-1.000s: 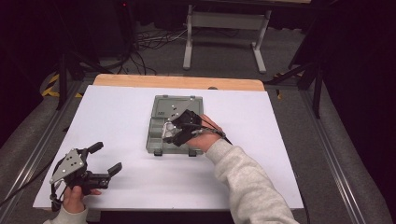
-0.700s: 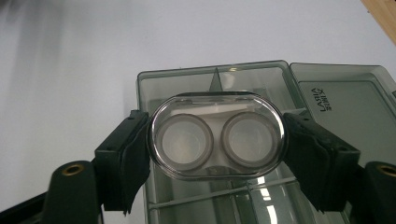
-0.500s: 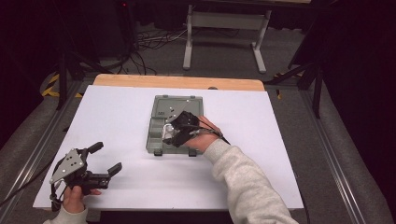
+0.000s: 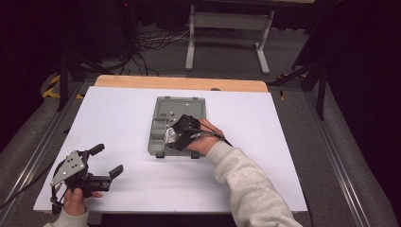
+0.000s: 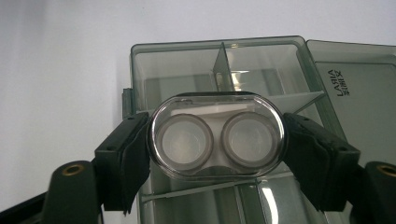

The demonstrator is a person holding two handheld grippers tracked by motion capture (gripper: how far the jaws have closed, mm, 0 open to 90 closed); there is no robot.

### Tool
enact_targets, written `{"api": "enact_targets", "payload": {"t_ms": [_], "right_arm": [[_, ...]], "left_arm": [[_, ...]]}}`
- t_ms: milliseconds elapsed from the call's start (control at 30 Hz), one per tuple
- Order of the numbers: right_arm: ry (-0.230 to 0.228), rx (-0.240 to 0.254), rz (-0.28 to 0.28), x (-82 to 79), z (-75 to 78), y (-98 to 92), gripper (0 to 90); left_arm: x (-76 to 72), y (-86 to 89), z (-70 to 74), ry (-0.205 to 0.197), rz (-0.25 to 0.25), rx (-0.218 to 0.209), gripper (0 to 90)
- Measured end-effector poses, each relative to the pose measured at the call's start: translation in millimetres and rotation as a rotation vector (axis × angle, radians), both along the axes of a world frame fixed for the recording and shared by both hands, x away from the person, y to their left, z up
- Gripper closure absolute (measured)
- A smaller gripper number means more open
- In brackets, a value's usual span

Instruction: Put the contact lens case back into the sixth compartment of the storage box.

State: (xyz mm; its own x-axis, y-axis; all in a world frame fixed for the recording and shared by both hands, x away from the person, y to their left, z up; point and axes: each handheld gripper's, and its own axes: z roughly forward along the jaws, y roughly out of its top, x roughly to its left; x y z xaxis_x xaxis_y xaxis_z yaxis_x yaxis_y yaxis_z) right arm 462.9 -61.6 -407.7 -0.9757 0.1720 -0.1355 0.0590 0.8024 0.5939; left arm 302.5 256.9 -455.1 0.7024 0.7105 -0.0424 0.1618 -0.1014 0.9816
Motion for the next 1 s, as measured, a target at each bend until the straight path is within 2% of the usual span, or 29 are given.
{"api": "enact_targets", "payload": {"t_ms": [700,800,867,1000], "right_arm": [[-0.004,-0.040,0.016,-2.0,-5.3,3.4,26.2],[-0.004,-0.040,0.020,-1.8,-5.5,3.4,25.6],[0.011,-0.017,0.029,-1.2,-4.8,2.8,21.1],[0.013,-0.005,0.023,-0.9,-3.5,1.6,20.0]], "left_arm": [[0.2,-0.3,-0.5,0.006,-0.003,-0.003,0.4],[0.3,-0.3,-0.5,0.005,-0.003,-0.003,0.4],[0.2,-0.3,-0.4,0.005,-0.004,-0.002,0.4],[0.4,0.0,-0.5,0.006,-0.004,-0.002,0.4]]}}
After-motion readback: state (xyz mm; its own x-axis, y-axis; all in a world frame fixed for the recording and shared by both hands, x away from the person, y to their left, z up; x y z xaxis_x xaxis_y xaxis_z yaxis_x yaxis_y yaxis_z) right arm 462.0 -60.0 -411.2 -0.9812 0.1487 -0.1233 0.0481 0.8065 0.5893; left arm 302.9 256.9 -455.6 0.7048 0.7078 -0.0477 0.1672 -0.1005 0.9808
